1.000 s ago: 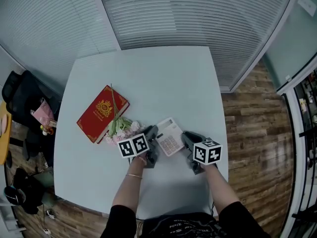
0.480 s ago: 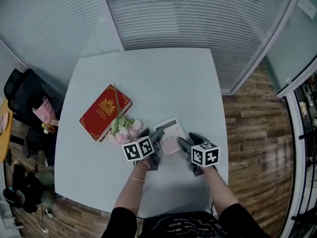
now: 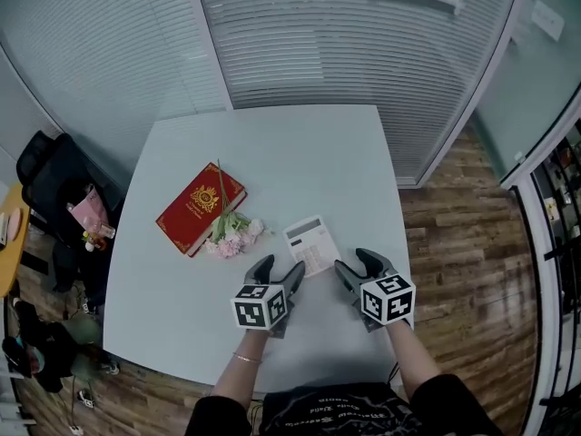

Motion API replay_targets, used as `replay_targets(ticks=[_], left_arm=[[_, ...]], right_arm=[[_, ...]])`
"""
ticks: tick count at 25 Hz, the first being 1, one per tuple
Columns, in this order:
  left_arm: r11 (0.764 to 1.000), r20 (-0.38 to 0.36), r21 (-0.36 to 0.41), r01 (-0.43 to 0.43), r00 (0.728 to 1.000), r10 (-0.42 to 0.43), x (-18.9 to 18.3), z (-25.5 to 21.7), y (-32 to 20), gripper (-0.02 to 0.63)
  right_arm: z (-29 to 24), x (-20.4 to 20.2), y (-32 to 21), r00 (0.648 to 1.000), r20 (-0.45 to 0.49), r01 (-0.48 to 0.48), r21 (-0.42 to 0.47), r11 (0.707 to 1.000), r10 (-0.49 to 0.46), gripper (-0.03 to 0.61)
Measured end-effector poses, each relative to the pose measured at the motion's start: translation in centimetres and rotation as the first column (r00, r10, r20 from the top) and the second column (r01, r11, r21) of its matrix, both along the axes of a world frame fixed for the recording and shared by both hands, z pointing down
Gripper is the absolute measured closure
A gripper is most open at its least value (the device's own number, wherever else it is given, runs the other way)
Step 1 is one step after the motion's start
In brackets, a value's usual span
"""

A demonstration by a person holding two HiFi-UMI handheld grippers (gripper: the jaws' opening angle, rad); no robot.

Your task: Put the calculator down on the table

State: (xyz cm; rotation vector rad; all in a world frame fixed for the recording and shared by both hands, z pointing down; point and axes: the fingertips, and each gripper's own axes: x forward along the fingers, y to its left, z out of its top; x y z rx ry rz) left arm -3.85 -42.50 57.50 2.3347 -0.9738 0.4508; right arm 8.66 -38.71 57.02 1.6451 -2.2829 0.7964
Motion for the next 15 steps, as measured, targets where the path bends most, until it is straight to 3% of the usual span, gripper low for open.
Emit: replay_targets(ticks=[6,15], left_arm=[[0.994,0.005,0.108,-0.023,1.0,0.023,-1.6,-3.6,5.5,0.278],[0.967,0.03,0.235,-0.098,0.995,0.093,-4.4,-5.0,14.9,0.278]], right_arm=[[-3.6,-1.6,4.8,0.99,-0.124,0.073,0.057,0.996,-0.065,0.327],[-6.4,-4.3,13.2,0.991,-0.132,0.058,0.167,0.984,-0.036,0.331]])
